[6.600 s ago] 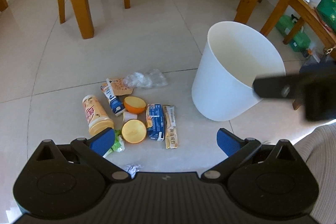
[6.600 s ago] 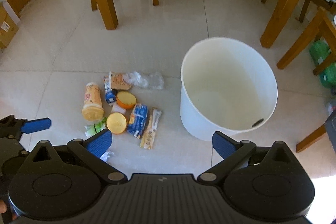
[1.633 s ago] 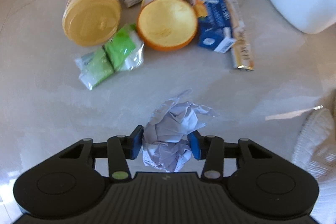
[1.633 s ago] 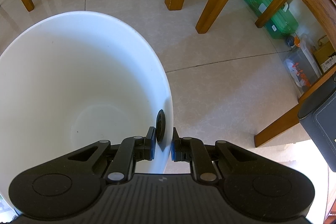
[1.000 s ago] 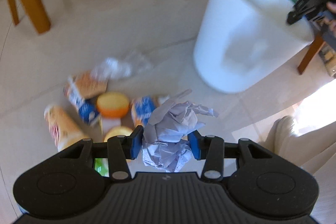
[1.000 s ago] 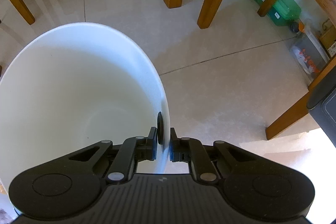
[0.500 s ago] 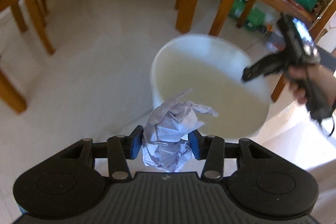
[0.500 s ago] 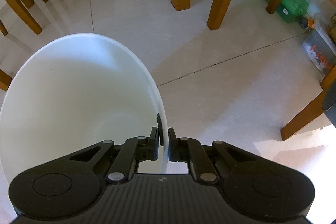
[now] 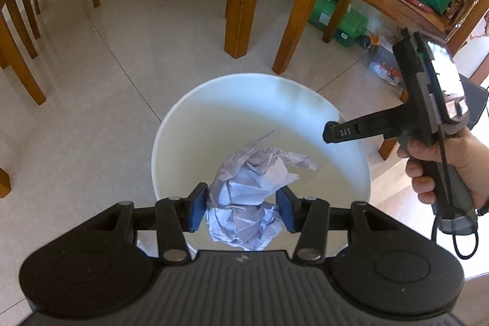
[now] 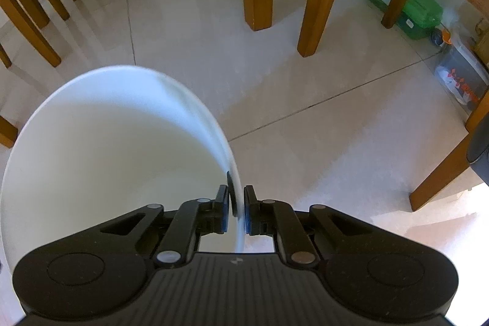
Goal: Collect trash
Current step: 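Carry the crumpled paper with the left tool over the bin and release, then lower the left tool onto the blue juice carton and grasp it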
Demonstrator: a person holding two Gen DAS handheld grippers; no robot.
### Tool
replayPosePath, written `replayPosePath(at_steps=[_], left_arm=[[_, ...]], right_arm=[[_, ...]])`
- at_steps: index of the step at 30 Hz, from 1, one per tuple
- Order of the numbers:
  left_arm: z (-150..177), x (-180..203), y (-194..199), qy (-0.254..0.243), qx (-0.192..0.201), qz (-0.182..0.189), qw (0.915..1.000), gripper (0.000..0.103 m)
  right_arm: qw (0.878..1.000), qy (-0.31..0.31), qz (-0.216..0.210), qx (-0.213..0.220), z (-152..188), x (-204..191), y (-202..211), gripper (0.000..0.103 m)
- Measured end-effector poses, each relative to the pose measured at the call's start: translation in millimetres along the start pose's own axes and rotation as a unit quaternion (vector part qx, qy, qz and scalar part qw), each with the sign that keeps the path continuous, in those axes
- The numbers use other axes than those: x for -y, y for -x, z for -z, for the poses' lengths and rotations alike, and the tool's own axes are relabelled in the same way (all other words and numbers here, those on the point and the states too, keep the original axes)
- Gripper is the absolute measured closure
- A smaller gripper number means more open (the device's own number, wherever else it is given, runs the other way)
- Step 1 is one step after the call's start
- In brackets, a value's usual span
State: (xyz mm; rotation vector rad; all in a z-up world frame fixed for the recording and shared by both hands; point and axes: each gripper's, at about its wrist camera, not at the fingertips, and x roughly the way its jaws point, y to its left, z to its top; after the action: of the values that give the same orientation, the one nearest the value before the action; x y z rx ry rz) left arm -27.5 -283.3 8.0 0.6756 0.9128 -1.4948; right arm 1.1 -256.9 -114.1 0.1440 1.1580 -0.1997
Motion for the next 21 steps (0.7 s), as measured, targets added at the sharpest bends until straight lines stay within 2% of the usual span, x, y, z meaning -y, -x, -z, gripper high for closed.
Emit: replayPosePath(at_steps=[2,4,7,15,21], left_arm=[[3,0,-1,0.002,0.0,-0.008,1.0,0.041],[4,-2,0,0.005,0.003,-0.014,0.9999,0.026],[4,-5,4,-0.002,0.011,-0.014,0.9998,0.016],[17,-10,24,-0.033,0.038,-0.039,0.998,0.007],[55,-28,33,-0.022,0.053,-0.053,0.9969,0.004]], right_arm=[[1.0,0.01,0.007,0.001,0,-3,1,0.092],[1.0,0.026,0.015,0.006,1,-8,2,0.092],[0.999,0.038,0.025,0.012,2,-11,4,0.093],[0.999,0.041,0.028,0.014,3,-11,6,0.093],[0.999,0.043,0.031,0.014,3,-13,6,0.093]])
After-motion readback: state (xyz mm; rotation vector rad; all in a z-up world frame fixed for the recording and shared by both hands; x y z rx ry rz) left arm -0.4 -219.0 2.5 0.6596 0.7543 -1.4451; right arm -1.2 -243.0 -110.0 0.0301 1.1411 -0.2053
